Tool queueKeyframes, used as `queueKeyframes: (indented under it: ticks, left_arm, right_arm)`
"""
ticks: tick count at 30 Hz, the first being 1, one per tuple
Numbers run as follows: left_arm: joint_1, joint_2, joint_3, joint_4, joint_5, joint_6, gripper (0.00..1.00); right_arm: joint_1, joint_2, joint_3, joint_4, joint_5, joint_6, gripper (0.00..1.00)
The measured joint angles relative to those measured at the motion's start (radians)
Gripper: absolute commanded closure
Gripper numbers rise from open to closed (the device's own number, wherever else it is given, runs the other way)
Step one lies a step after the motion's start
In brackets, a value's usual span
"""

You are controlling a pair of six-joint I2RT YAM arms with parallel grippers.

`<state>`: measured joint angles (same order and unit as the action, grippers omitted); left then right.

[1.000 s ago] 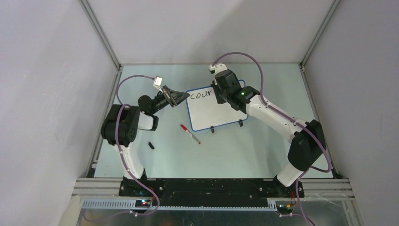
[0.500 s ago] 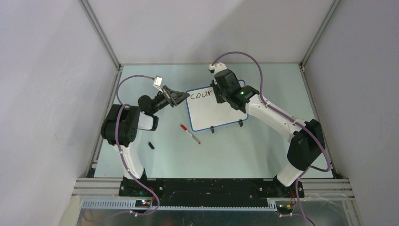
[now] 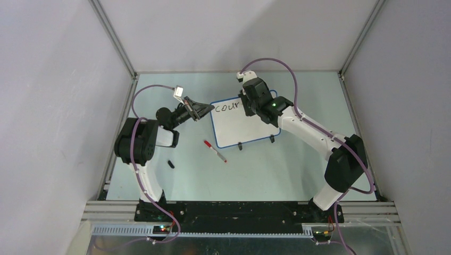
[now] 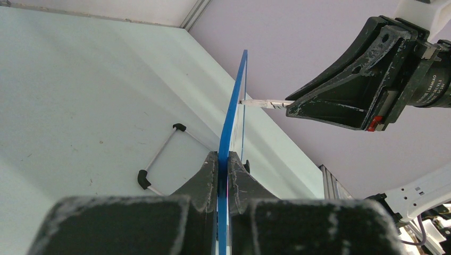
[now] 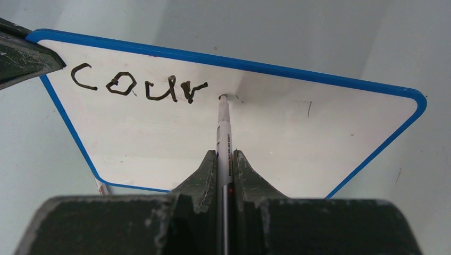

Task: Write a sentence on the whiteboard

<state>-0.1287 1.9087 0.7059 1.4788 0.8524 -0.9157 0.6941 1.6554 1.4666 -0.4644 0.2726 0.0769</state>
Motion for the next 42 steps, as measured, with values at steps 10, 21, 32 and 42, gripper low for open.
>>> queueKeyframes:
  ticks: [10,21,32,42]
  left_arm:
    - [0.0,0.0,0.0,0.0,0.0,0.0,1.0]
    - [0.0,0.0,0.0,-0.001,0.0,0.0,1.0]
    - [0.0,0.0,0.0,-0.001,0.0,0.0,1.0]
    - [0.0,0.0,-0.003,0.0,-0.001,0.0,1.0]
  right_arm:
    - [-0.003,0.008,0.016,-0.001,0.0,0.0,1.0]
    - [-0.004,0.011,0.021,-0.002,-0.002,0.0,1.0]
    - [-0.003,0.013,0.023,-0.002,-0.032,-0.003,1.0]
    - [-0.003,0.013,0.023,-0.006,-0.049,-0.004,1.0]
